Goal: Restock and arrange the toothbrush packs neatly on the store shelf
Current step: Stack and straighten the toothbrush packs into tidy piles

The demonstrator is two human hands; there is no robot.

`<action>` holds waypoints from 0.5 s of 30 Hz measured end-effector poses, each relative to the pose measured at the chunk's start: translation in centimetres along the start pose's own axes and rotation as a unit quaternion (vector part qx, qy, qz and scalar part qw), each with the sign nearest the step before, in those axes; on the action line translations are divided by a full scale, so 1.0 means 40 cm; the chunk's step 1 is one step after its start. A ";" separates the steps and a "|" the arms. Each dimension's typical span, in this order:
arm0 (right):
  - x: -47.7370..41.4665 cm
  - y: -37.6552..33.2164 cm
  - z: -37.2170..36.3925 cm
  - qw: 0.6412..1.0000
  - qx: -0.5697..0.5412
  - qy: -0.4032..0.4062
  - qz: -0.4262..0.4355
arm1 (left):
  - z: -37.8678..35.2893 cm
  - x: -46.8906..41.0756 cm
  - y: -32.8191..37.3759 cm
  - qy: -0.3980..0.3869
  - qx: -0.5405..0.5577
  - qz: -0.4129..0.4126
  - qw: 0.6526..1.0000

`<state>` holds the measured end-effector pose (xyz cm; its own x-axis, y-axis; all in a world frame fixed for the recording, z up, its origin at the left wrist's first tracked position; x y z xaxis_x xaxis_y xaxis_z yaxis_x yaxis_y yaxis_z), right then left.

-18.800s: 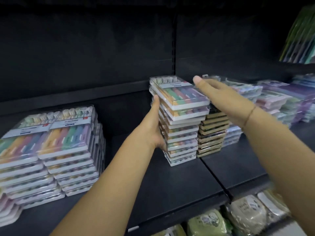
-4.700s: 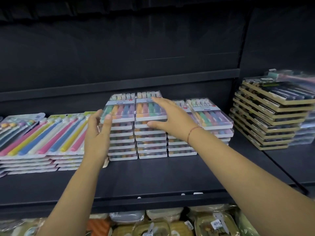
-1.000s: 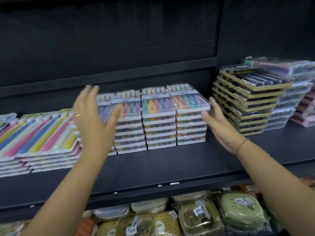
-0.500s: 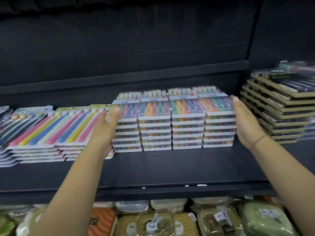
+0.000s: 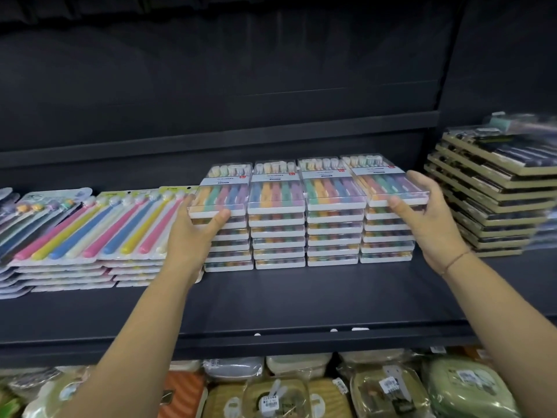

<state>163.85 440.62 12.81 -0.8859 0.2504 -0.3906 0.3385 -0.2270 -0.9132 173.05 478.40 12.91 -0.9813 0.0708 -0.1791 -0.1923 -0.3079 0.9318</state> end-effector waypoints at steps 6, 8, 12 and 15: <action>0.048 -0.052 0.040 0.996 0.087 0.033 -0.005 | 0.002 0.060 0.116 0.103 -0.132 -0.104 0.980; 0.083 -0.100 0.090 0.991 0.125 0.048 0.016 | -0.043 0.101 0.209 0.113 -0.163 -0.199 0.960; 0.150 -0.165 0.250 0.983 0.115 0.138 0.040 | -0.257 0.117 0.339 -0.049 -0.134 -0.261 0.955; 0.181 -0.135 0.371 0.971 0.038 0.236 -0.005 | -0.456 0.119 0.404 -0.194 -0.041 -0.196 0.960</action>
<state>150.90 429.69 16.64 -0.6381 0.6530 -0.4080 0.2899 -0.2872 -0.9130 165.09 456.45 21.35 -0.7585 0.5392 -0.3659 -0.5623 -0.2578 0.7857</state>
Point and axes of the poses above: each hand's wrist, its own x-axis away from the middle knuckle, its own z-axis out of the back of the hand, y = z × x, the point moved 7 cm from there along -x, towards the middle knuckle, and after that the axes turned 11 degrees about -y, right-handed, at the moved point
